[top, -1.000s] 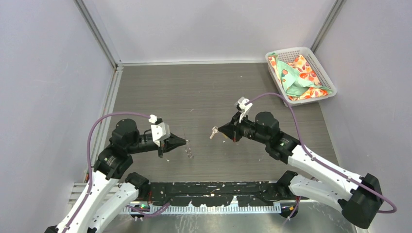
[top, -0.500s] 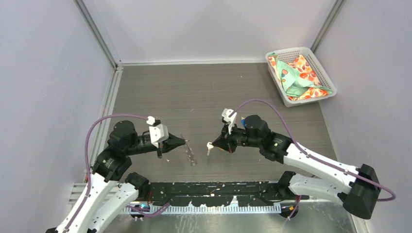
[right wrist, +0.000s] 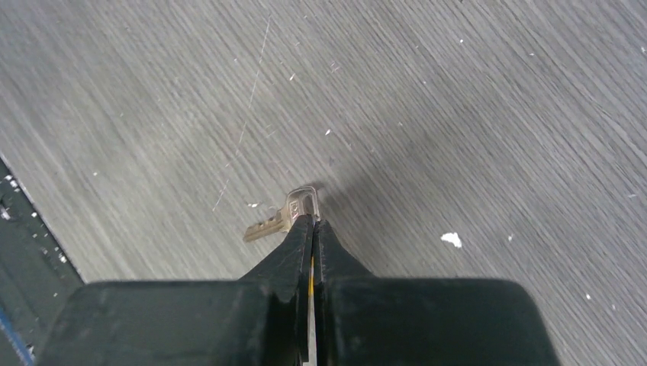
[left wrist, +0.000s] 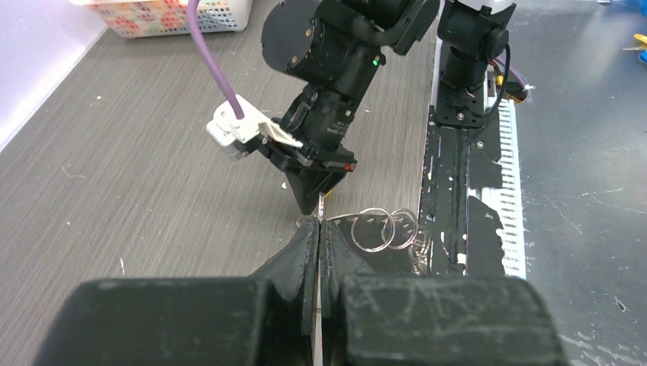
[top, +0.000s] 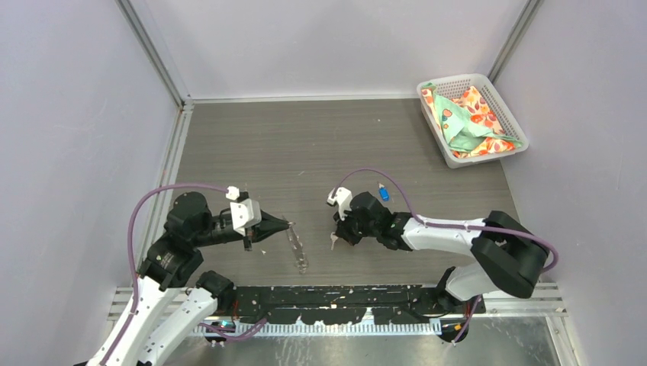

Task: Put the keys on the keyring
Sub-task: Place the key at the center of the board.

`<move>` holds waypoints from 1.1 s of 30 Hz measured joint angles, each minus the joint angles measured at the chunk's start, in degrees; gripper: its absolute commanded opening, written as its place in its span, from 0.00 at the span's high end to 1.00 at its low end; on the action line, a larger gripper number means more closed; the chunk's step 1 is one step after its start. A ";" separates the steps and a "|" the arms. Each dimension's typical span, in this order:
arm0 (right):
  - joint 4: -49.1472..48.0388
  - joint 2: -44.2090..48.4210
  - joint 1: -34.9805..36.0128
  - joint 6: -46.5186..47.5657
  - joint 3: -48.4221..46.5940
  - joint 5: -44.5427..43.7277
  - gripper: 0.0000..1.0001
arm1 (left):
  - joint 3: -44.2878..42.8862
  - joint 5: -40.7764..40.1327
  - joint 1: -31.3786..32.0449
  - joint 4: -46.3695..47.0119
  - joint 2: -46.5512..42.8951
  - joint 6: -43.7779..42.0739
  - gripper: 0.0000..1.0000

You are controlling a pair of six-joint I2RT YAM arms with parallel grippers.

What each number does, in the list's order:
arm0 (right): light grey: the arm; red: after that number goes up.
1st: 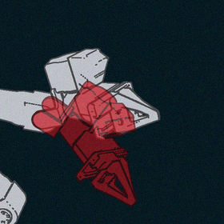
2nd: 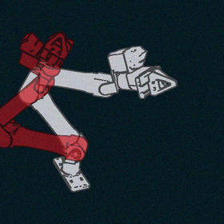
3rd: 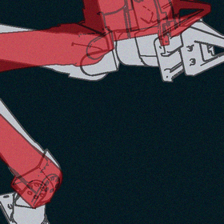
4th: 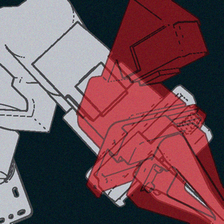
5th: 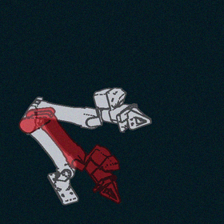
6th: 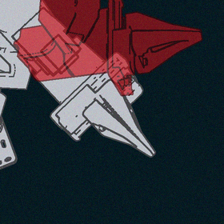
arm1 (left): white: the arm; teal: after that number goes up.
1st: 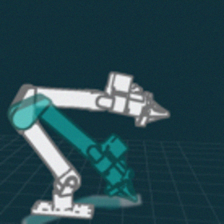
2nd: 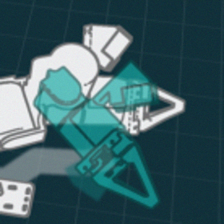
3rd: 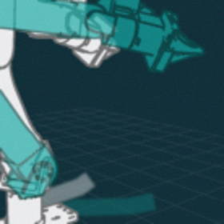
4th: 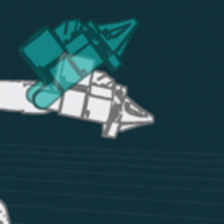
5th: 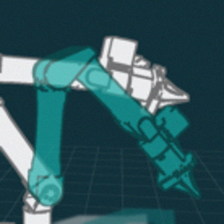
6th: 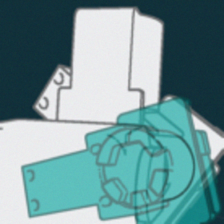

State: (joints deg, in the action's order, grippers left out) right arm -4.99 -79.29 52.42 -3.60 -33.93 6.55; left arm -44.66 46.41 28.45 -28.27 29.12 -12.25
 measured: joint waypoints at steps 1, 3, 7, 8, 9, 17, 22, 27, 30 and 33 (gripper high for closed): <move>-1.33 -1.11 0.02 0.00 0.15 -0.13 0.92 | -0.15 0.09 0.00 -0.04 -0.02 0.02 1.00; -3.98 -2.78 0.11 -0.17 0.66 -0.94 0.87 | -0.24 0.13 0.00 -0.11 -0.17 0.00 1.00; -7.30 -3.10 0.48 -1.01 2.49 -2.91 0.74 | -0.24 0.13 0.00 -0.61 -0.50 0.00 1.00; -7.63 -3.10 0.57 -1.16 2.73 -3.28 0.67 | -0.26 0.13 0.00 -0.74 -0.55 0.00 1.00; -7.65 -3.10 0.70 -1.25 2.80 -3.56 0.62 | -0.26 0.13 0.00 -0.81 -0.59 0.00 1.00; -7.56 3.30 1.09 -4.04 4.44 -9.57 0.37 | -0.79 0.11 0.00 -0.85 -0.57 0.17 1.00; -8.13 11.74 1.42 -9.46 6.27 -13.70 0.37 | -1.64 0.11 0.00 -0.74 -0.33 0.94 1.00; -6.58 10.93 6.64 -13.75 7.61 -19.78 0.39 | -1.88 0.04 0.00 -0.76 0.00 1.51 1.00; -5.18 8.70 10.19 -12.92 7.61 -22.05 0.42 | -2.05 0.02 0.00 -0.74 0.15 1.60 1.00; -3.85 7.28 10.95 -9.49 7.56 -22.64 0.45 | -2.21 -0.02 0.00 -0.72 0.44 1.81 1.00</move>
State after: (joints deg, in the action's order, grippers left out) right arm -8.84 -72.01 63.37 -13.08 -26.37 -16.10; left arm -46.87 46.39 28.45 -28.99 29.56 -10.44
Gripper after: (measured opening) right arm 0.579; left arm 0.010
